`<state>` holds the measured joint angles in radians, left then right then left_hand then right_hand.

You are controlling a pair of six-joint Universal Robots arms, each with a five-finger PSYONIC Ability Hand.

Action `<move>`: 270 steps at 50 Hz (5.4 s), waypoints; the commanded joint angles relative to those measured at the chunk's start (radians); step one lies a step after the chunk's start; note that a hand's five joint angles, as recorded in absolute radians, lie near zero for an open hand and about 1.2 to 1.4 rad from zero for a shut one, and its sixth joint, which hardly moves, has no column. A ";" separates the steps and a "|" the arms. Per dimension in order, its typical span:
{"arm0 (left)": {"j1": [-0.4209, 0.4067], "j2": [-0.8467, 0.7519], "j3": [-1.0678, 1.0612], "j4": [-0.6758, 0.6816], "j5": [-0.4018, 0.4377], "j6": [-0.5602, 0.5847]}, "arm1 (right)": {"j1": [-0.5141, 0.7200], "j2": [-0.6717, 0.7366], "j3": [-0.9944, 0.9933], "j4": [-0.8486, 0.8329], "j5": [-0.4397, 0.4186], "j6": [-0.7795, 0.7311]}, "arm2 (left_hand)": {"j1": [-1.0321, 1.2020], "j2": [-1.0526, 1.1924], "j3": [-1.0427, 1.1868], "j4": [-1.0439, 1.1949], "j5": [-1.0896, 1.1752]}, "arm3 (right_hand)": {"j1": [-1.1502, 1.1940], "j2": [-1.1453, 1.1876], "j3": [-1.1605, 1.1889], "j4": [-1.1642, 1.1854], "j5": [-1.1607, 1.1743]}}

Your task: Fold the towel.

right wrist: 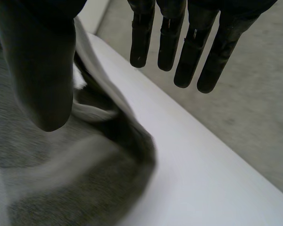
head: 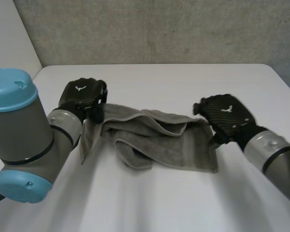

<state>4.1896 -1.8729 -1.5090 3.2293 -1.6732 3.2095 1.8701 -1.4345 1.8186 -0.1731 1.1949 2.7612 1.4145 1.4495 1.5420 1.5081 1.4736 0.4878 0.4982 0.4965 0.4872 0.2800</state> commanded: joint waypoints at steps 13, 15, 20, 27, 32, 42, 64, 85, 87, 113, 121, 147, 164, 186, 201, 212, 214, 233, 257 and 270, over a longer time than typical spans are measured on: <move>0.127 0.001 -0.137 0.012 0.061 -0.002 | 0.135 0.473 -0.375 0.014 0.187 0.048 | -0.018 -0.053 -0.146 -0.112 -0.252 | -0.048 -0.058 -0.056 -0.047 -0.014; 0.164 0.011 -0.132 0.012 0.059 -0.005 | 0.144 0.485 -0.378 0.024 0.242 0.057 | -0.018 -0.053 -0.146 -0.112 -0.252 | -0.042 -0.052 -0.050 -0.041 -0.008; 0.184 0.020 -0.091 0.014 0.067 -0.022 | 0.184 0.427 -0.343 0.043 0.265 0.060 | -0.018 -0.053 -0.146 -0.112 -0.252 | -0.047 -0.058 -0.056 -0.047 -0.014; 0.194 -0.040 0.048 0.012 0.072 -0.085 | 0.178 0.270 -0.242 0.050 0.272 0.048 | -0.018 -0.053 -0.146 -0.112 -0.252 | -0.097 -0.108 -0.106 -0.097 -0.064; 0.196 -0.204 0.219 -0.003 0.053 -0.099 | 0.173 0.203 -0.162 0.052 0.273 0.041 | -0.018 -0.053 -0.146 -0.112 -0.252 | -0.106 -0.117 -0.115 -0.106 -0.073; 0.175 -0.295 0.308 -0.180 0.035 -0.106 | 0.196 0.106 0.024 0.038 0.221 0.046 | -0.018 -0.053 -0.146 -0.112 -0.252 | -0.080 -0.090 -0.089 -0.079 -0.047; 0.188 -0.261 0.219 -0.154 0.040 -0.125 | 0.250 0.276 0.016 -0.083 0.189 0.041 | -0.018 -0.053 -0.146 -0.112 -0.252 | 0.058 0.048 0.049 0.059 0.091; 0.184 -0.265 0.204 -0.138 0.040 -0.137 | 0.253 0.338 -0.004 -0.126 0.189 0.037 | -0.018 -0.053 -0.146 -0.112 -0.252 | 0.135 0.124 0.126 0.135 0.168; 0.184 -0.265 0.204 -0.138 0.040 -0.137 | 0.253 0.338 -0.002 -0.126 0.189 0.035 | -0.018 -0.053 -0.146 -0.112 -0.252 | 0.117 0.107 0.108 0.118 0.150; 0.175 -0.267 0.196 -0.135 0.040 -0.137 | 0.239 0.269 0.061 -0.103 0.190 0.009 | -0.018 -0.053 -0.146 -0.112 -0.252 | -0.039 -0.049 -0.047 -0.038 -0.005; 0.173 -0.268 0.196 -0.135 0.040 -0.137 | 0.239 0.304 0.050 -0.118 0.192 0.008 | -0.018 -0.053 -0.146 -0.112 -0.252 | -0.004 -0.014 -0.012 -0.003 0.030; 0.171 -0.275 0.190 -0.134 0.040 -0.137 | 0.254 0.332 0.021 -0.203 0.199 0.008 | -0.018 -0.053 -0.146 -0.112 -0.252 | 0.158 0.147 0.149 0.159 0.191; 0.171 -0.265 0.190 -0.135 0.041 -0.137 | 0.242 0.310 0.024 -0.256 0.203 0.025 | -0.018 -0.053 -0.146 -0.112 -0.252 | 0.908 0.898 0.900 0.909 0.942; 0.171 -0.259 0.190 -0.137 0.044 -0.146 | 0.238 0.282 0.048 -0.083 0.155 0.021 | -0.018 -0.053 -0.146 -0.112 -0.252 | 0.020 0.010 0.011 0.021 0.053; 0.170 -0.267 0.178 -0.134 0.044 -0.146 | 0.242 0.310 0.048 -0.189 0.161 0.023 | -0.018 -0.053 -0.146 -0.112 -0.252 | 0.073 0.062 0.064 0.073 0.106; 0.168 -0.268 0.174 -0.128 0.044 -0.146 | 0.245 0.356 0.028 -0.223 0.167 0.020 | -0.018 -0.053 -0.146 -0.112 -0.252 | 0.114 0.103 0.105 0.114 0.147; 0.168 -0.268 0.176 -0.128 0.044 -0.146 | 0.245 0.365 0.022 -0.226 0.169 0.018 | -0.018 -0.053 -0.146 -0.112 -0.252 | 0.114 0.103 0.105 0.114 0.147; 0.165 -0.270 0.176 -0.128 0.044 -0.146 | 0.245 0.359 0.018 -0.273 0.186 0.018 | -0.018 -0.053 -0.146 -0.112 -0.252 | 0.220 0.209 0.211 0.220 0.253; 0.162 -0.268 0.174 -0.129 0.044 -0.146 | 0.231 0.359 0.002 -0.287 0.175 0.041 | -0.018 -0.053 -0.146 -0.112 -0.252 | 0.908 0.898 0.900 0.909 0.942; 0.148 -0.199 0.174 -0.140 0.046 -0.145 | 0.178 0.270 0.001 -0.189 0.173 0.087 | -0.018 -0.053 -0.146 -0.112 -0.252 | 0.599 0.588 0.590 0.599 0.632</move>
<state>4.3416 -2.1013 -1.3337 3.0903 -1.6280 3.0646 2.0853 -1.1272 1.8119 -0.4216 1.3704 2.8366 1.4234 1.4494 1.5456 1.5149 1.4727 1.3320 1.3187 1.3286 1.3331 1.1688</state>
